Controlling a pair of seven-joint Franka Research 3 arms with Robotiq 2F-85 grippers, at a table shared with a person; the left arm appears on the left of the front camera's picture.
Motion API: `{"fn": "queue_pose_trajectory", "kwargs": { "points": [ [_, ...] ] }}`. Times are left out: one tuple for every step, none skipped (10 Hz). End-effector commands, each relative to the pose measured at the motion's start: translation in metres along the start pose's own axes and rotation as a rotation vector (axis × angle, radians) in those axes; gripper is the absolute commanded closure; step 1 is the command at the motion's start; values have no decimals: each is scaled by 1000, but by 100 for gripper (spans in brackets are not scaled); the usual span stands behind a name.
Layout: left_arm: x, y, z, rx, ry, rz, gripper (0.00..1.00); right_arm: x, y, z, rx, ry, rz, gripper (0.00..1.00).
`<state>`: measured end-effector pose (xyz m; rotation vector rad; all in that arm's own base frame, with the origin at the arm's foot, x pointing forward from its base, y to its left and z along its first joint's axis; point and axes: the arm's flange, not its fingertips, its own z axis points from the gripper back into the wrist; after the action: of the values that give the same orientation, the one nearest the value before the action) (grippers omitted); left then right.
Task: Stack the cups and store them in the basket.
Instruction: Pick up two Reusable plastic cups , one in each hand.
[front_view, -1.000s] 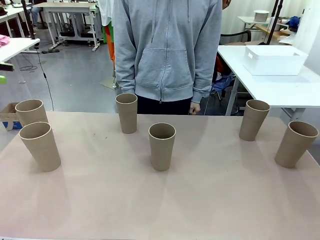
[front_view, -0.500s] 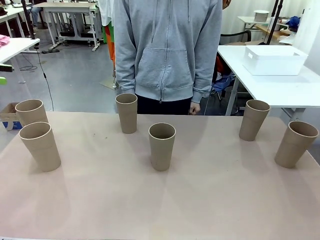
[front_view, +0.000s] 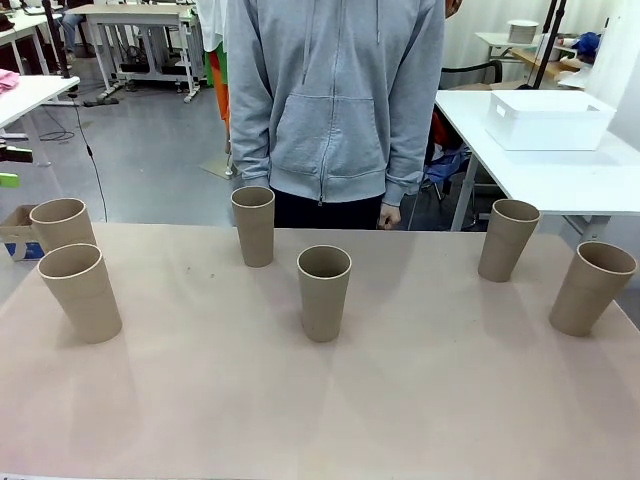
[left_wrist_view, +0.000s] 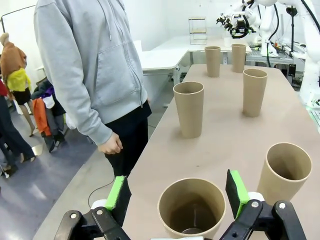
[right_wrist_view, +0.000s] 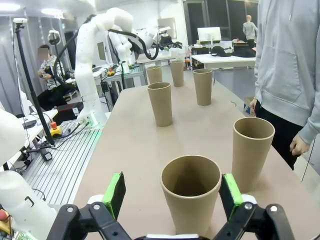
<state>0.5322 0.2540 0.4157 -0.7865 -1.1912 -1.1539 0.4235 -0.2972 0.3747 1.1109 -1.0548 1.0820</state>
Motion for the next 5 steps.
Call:
{"fn": "queue_pose_trajectory", "kwargs": {
  "points": [
    [8,0,-1,3,4,-2,0,8,-1,2,-4,-10,6,0],
    [8,0,-1,3,4,-2,0,8,-1,2,-4,-10,6,0],
    [8,0,-1,3,4,-2,0,8,-1,2,-4,-10,6,0],
    [8,0,-1,3,4,-2,0,8,-1,2,-4,-10,6,0],
    [3,0,0,-1,0,-6,0,2,0,0,0,2,3,0]
  ]
}}
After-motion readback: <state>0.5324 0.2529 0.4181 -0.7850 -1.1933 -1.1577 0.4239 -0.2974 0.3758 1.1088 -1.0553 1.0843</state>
